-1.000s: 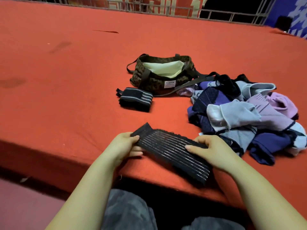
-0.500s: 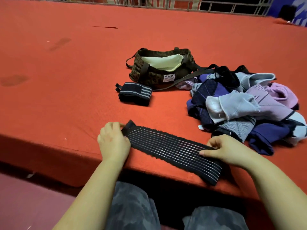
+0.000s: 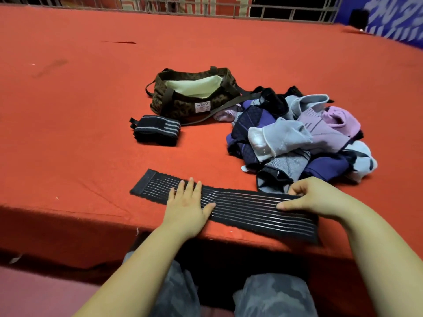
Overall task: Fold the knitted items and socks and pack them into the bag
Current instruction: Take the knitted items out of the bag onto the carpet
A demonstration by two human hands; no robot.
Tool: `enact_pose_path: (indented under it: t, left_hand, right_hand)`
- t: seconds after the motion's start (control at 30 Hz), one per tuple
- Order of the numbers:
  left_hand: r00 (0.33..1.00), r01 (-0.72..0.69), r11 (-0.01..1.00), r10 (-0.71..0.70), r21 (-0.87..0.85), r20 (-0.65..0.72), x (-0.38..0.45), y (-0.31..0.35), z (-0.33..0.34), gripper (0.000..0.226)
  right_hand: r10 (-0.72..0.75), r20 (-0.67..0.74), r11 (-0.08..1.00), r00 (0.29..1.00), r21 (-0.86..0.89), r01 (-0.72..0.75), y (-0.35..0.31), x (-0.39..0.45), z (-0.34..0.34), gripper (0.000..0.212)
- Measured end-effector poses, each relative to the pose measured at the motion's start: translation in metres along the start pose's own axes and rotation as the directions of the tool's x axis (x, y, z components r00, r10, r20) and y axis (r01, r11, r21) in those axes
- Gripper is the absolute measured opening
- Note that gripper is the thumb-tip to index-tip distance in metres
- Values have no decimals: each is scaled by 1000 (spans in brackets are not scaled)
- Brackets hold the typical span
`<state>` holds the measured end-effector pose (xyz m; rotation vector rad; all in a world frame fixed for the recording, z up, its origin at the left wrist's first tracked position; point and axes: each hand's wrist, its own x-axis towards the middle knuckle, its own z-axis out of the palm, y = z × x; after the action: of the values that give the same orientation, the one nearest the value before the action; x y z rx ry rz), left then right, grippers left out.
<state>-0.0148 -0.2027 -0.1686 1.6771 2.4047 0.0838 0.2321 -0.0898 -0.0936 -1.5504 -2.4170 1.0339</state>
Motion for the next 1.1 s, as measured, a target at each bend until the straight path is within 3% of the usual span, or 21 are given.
enact_pose_path:
  t: [0.1, 0.2, 0.23, 0.3, 0.37, 0.43, 0.57, 0.67, 0.7, 0.73, 0.77, 0.87, 1.0, 1.1]
  left_hand:
    - [990, -17, 999, 10, -52, -139, -2, 18, 3, 66]
    - [879, -393, 867, 255, -307, -403, -15, 53, 5, 68]
    - [842, -504, 788, 357, -354, -404, -23, 67, 3, 75]
    - [803, -591, 726, 484, -352, -348, -36, 91, 4, 90]
    - [824, -562, 725, 450, -397, -345, -38, 100, 6, 84]
    - [878, -465, 685, 277, -561, -390, -32, 96, 5, 65]
    - [949, -305, 355, 39, -884, -311, -25, 77, -18, 46]
    - [993, -101, 112, -53, -989, -108, -17, 51, -24, 18]
    - [995, -33, 70, -94, -997, -40, -14, 39, -24, 22]
    - [991, -6, 67, -134, -998, -15, -10, 25, -23, 29]
    - [983, -12, 141, -179, -990, -38, -8, 12, -24, 29]
    - [927, -56, 482, -300, -874, -224, -3, -31, -26, 12]
    - [848, 116, 555, -487, -824, -210, 0, -80, -29, 16]
    - [814, 230, 665, -532, -711, -234, 1, -102, -35, 17]
  right_hand:
    - [46, -73, 995, 996, 95, -39, 15, -6, -8, 31]
    - [61, -138, 968, 989, 250, -24, 16, -9, -2, 20]
    - [53, -157, 949, 986, 315, -1, 13, -10, 2, 15]
    - [28, -183, 900, 983, 433, 55, 2, -9, 12, 7]
    - [4, -193, 838, 981, 535, 102, -10, -8, 20, 8]
    - [-23, -219, 783, 976, 603, 154, -21, -8, 27, 5]
    - [-47, -303, 842, 952, 500, 201, -29, 1, 46, 28]
    - [-99, -171, 831, 980, 528, 176, -40, 15, 65, 30]
    - [-114, -149, 851, 982, 495, 174, -46, 19, 70, 26]
    - [-130, -146, 877, 981, 445, 183, -51, 24, 75, 22]
    - [-143, -160, 898, 977, 394, 196, -58, 30, 79, 17]
    - [-161, -200, 932, 967, 291, 215, -80, 44, 92, 10]
    - [-174, -170, 959, 970, 195, 207, -114, 64, 116, 16]
    - [-128, -136, 984, 982, 105, 143, -135, 74, 129, 17]
